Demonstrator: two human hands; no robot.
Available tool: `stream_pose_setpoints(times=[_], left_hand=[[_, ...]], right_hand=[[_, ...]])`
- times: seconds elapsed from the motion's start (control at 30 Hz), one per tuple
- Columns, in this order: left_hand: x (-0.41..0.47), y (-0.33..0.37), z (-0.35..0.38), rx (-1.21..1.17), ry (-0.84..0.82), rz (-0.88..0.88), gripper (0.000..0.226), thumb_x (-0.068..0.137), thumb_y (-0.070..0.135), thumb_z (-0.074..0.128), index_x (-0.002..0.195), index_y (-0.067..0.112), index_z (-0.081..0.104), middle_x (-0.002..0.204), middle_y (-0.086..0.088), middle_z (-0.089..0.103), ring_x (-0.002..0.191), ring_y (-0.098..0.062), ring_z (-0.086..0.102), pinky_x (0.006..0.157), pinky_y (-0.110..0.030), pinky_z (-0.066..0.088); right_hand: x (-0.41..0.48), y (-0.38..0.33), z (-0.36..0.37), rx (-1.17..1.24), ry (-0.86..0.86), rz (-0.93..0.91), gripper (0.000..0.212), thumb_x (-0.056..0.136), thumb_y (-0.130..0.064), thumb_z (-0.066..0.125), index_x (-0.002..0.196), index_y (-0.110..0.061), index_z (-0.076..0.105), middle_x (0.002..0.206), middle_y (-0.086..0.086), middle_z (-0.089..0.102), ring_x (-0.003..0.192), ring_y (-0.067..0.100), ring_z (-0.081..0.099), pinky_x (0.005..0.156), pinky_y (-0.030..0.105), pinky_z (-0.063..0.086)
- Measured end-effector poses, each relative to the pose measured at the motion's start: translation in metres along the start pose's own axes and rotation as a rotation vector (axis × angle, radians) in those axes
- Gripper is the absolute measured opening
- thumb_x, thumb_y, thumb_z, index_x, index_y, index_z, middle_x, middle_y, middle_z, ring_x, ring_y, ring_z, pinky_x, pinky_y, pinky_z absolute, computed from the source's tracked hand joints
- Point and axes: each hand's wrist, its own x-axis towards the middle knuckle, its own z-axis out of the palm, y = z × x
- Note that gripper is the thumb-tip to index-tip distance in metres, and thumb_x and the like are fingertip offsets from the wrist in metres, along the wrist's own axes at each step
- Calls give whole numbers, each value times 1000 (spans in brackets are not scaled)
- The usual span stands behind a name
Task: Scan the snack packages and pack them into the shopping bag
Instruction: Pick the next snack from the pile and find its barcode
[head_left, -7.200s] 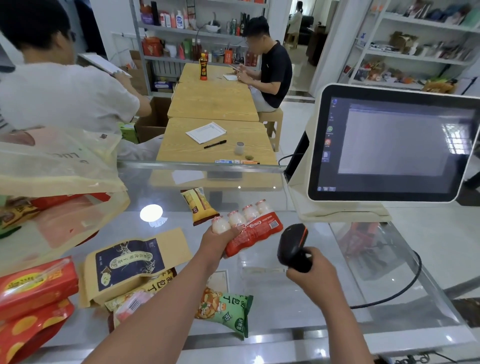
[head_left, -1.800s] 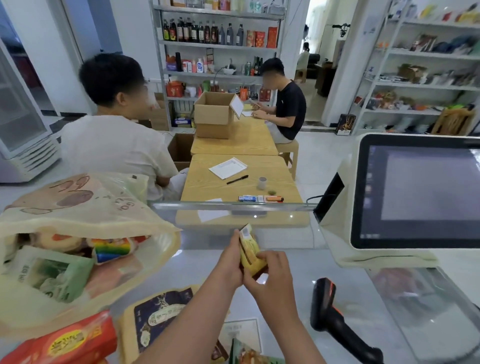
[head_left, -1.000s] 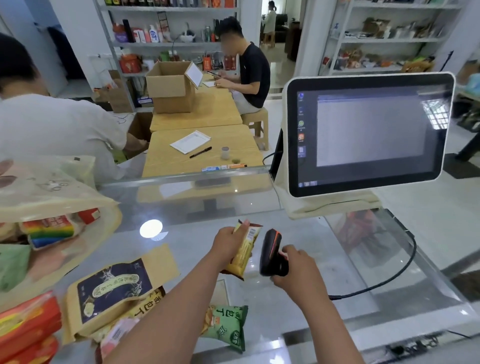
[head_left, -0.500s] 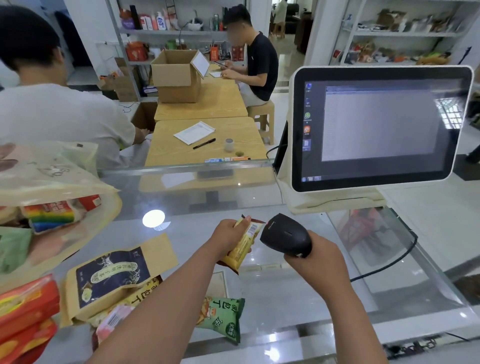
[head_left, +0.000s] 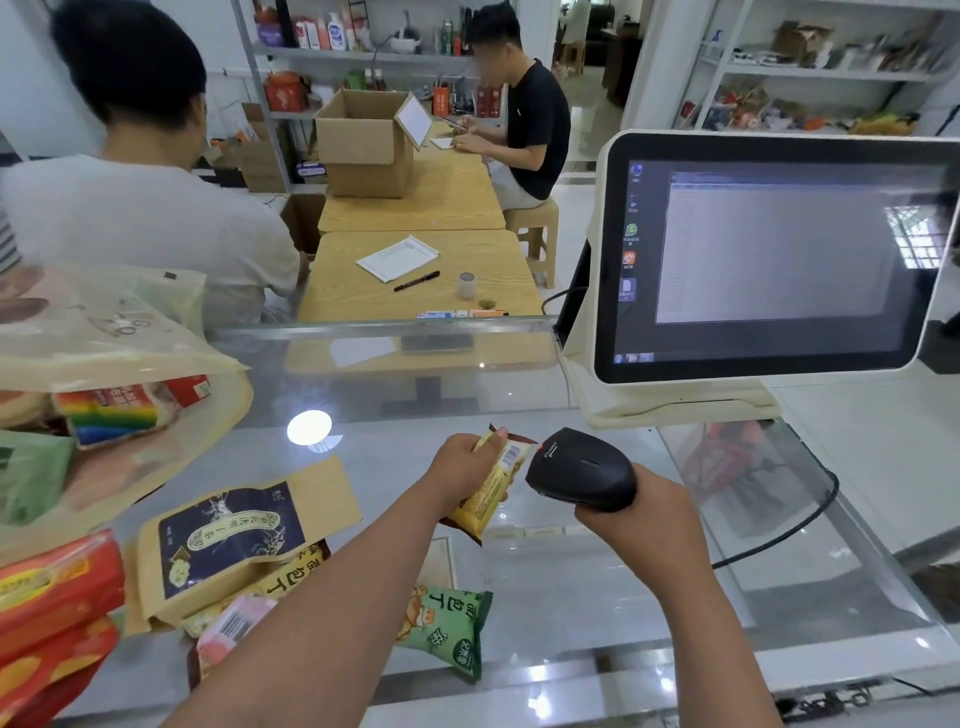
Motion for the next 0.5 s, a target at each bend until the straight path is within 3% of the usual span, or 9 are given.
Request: stream_pose_setpoints(times=[0.5], left_hand=[[-1, 1, -2, 19, -7, 11, 34, 98, 46, 44, 87, 17, 58, 78, -4, 68, 61, -19, 69, 49, -20, 51]], right_hand=[[1, -3, 3, -21, 1, -10, 22, 67, -17, 71, 62, -22, 51, 54, -6, 55, 52, 11, 49, 47, 23, 37]])
